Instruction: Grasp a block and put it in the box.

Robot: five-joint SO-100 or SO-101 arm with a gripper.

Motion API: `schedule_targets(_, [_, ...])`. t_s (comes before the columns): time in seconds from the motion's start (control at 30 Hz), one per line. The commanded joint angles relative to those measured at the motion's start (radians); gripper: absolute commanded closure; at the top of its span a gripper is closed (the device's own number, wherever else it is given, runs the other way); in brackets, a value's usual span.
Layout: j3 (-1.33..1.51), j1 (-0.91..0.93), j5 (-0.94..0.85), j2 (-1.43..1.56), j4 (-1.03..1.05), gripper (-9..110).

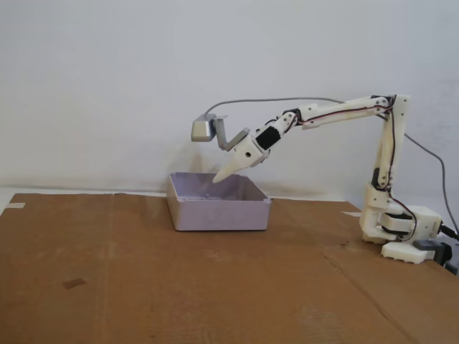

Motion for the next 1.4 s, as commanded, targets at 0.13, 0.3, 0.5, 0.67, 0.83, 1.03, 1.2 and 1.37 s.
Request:
schedule_targets(0.13, [-0.104, -0.023, -0.009, 0.190, -0.005, 89])
schedule_targets(0.3, [-0.091, -0.043, -0.009, 0.233, -0.005, 89])
schedule_targets(0.5, [-0.023, -0.077, -0.009, 0.293, -0.005, 89])
schedule_targets(0.67, [0.032, -0.104, -0.009, 0.364, -0.005, 97])
schedule_targets(0.83, [0.069, -0.126, -0.009, 0.434, -0.005, 102])
schedule_targets(1.03, [0.103, -0.170, -0.009, 0.518, -0.005, 102])
schedule_targets(1.2, [0.101, -0.224, -0.008, 0.555, -0.005, 102])
schedule_targets(1.37, [0.103, -0.278, -0.008, 0.565, -0.005, 102])
